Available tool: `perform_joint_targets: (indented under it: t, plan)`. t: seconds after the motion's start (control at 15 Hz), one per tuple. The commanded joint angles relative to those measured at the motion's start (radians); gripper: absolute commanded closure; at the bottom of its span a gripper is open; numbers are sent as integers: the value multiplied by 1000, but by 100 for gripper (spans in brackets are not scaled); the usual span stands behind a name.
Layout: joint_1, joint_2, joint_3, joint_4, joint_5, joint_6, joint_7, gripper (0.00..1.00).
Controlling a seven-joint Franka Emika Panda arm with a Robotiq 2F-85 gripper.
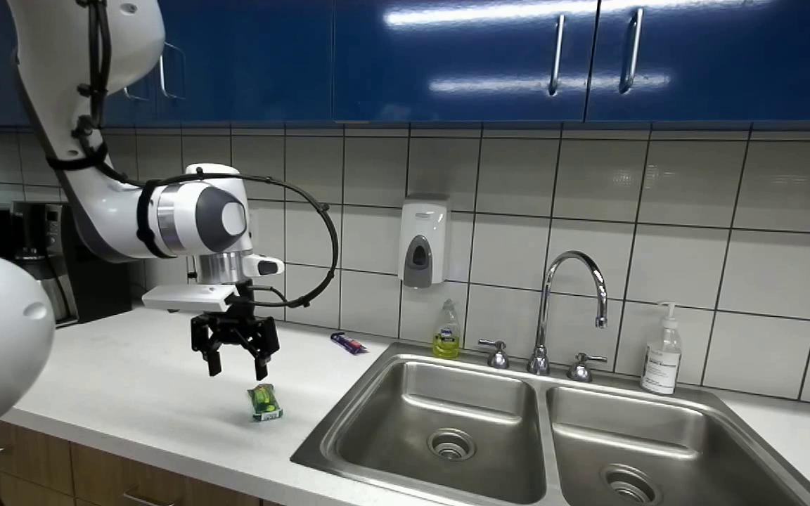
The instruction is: Remove the chocolate bar from the sink
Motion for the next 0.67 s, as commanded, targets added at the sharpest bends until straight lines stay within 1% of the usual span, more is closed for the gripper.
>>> perform_joint_targets:
  t: [0.0, 0.07, 0.6]
  plan:
    - [-35, -47, 34, -27, -48, -20, 17, 0]
    - [-28, -6, 30, -4, -7, -2, -6, 0]
    - [-30, -9, 32, -8, -16, -2, -6, 0]
